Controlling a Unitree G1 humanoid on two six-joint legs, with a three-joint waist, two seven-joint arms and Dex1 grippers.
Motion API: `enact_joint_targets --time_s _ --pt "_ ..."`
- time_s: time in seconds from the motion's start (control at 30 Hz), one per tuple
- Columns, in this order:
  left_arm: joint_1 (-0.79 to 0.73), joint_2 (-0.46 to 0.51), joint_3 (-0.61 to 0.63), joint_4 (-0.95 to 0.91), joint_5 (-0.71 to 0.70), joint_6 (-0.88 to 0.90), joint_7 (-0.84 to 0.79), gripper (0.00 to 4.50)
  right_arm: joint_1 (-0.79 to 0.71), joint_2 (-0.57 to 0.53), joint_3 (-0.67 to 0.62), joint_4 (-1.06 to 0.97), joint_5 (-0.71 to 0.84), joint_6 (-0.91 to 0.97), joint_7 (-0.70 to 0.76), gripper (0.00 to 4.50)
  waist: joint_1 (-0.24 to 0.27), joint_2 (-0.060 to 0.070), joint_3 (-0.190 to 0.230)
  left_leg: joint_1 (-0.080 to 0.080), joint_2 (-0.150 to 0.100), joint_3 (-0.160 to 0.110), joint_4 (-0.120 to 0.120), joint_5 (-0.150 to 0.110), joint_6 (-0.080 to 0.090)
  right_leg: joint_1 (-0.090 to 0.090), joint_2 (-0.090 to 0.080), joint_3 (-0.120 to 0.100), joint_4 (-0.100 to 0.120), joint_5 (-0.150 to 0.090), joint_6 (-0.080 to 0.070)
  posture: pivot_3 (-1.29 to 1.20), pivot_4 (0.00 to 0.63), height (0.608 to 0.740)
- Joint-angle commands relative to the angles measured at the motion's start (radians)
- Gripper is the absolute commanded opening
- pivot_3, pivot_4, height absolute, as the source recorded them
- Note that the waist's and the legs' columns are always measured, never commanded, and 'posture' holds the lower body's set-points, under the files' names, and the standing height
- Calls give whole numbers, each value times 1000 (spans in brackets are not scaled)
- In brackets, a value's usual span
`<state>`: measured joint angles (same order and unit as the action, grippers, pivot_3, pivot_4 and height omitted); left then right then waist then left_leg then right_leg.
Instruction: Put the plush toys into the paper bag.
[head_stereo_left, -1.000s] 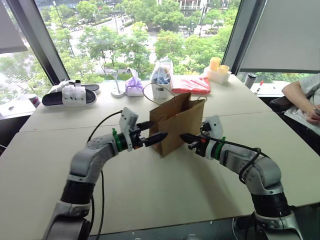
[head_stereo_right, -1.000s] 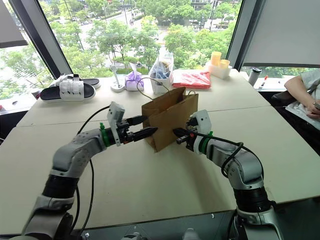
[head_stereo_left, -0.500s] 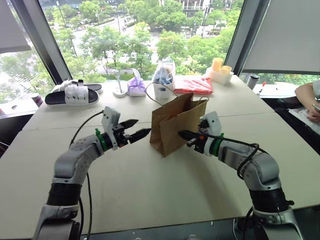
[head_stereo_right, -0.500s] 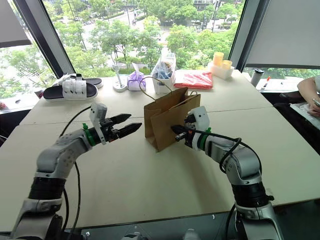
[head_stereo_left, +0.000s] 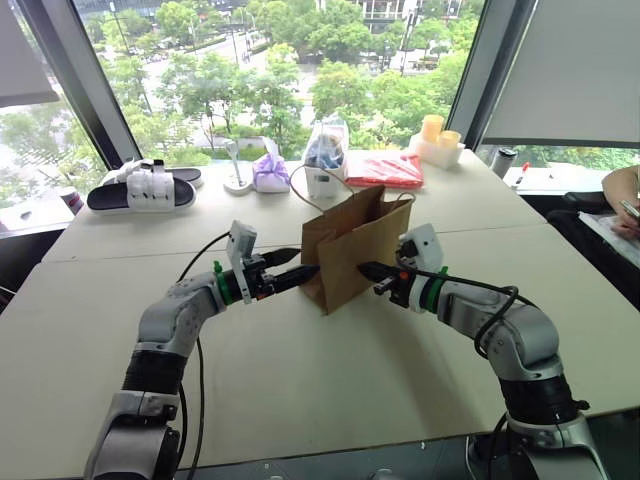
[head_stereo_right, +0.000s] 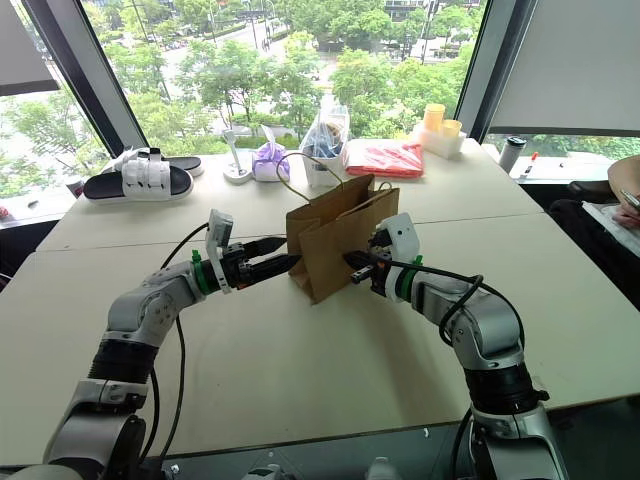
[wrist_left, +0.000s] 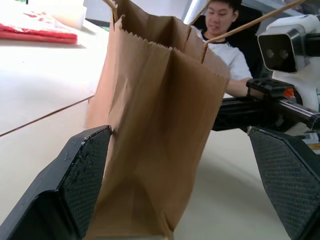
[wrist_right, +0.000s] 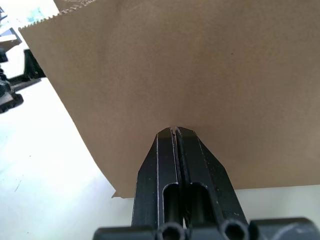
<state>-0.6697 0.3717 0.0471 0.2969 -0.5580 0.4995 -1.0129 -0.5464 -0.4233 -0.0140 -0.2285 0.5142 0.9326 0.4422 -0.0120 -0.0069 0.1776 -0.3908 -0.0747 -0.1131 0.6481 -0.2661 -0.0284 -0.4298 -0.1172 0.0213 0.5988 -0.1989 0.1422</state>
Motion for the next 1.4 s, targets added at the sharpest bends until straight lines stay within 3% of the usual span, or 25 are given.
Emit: enact_joint_targets --time_s 0.03,0.27,0.57,0.6,0.63,0.9,1.0,1.2,1.4 --pt "-66 -21 -22 54 45 -86 -33 4500 -28 -10 -3 -4 -7 -14 15 13 1 0 0 0 0 0 0 0 0 0 0 0 0 0 0 0 150 740" --pt "-57 -78 -70 56 99 -150 -44 4500 -42 8 4 30 -31 -34 10 13 -3 0 0 0 0 0 0 0 0 0 0 0 0 0 0 0 150 740" --pt "-55 -144 -54 112 188 -247 108 4500 -33 10 4 3 -45 -23 1 13 1 0 0 0 0 0 0 0 0 0 0 0 0 0 0 0 150 740" --pt "-54 -149 -52 116 190 -253 119 3983 -31 9 0 -7 -41 -17 -1 0 0 0 0 0 0 0 0 0 0 0 0 0 0 0 0 0 150 740" --pt "-53 -157 -48 120 190 -260 131 3770 -29 8 -6 -20 -37 -9 -5 0 0 0 0 0 0 0 0 0 0 0 0 0 0 0 0 0 150 740" --pt "-50 -201 -35 98 172 -251 191 26 5 6 -33 -101 -15 43 -35 0 1 0 0 0 0 0 0 0 0 0 0 0 0 0 0 0 150 740" --pt "-45 -193 -41 59 153 -207 168 26 35 -30 -81 -159 6 75 -33 0 2 0 0 0 0 0 0 0 0 0 0 0 0 0 0 0 150 740" --pt "-64 -79 -53 15 45 -44 -79 26 116 -228 -245 -248 80 114 63 0 0 0 0 -1 0 0 0 0 1 0 0 0 0 0 0 0 150 740" --pt "-180 67 -93 175 52 -9 -399 26 196 -373 -367 -281 138 135 142 0 -2 0 0 0 0 1 0 0 1 0 0 -1 0 0 0 0 150 740"
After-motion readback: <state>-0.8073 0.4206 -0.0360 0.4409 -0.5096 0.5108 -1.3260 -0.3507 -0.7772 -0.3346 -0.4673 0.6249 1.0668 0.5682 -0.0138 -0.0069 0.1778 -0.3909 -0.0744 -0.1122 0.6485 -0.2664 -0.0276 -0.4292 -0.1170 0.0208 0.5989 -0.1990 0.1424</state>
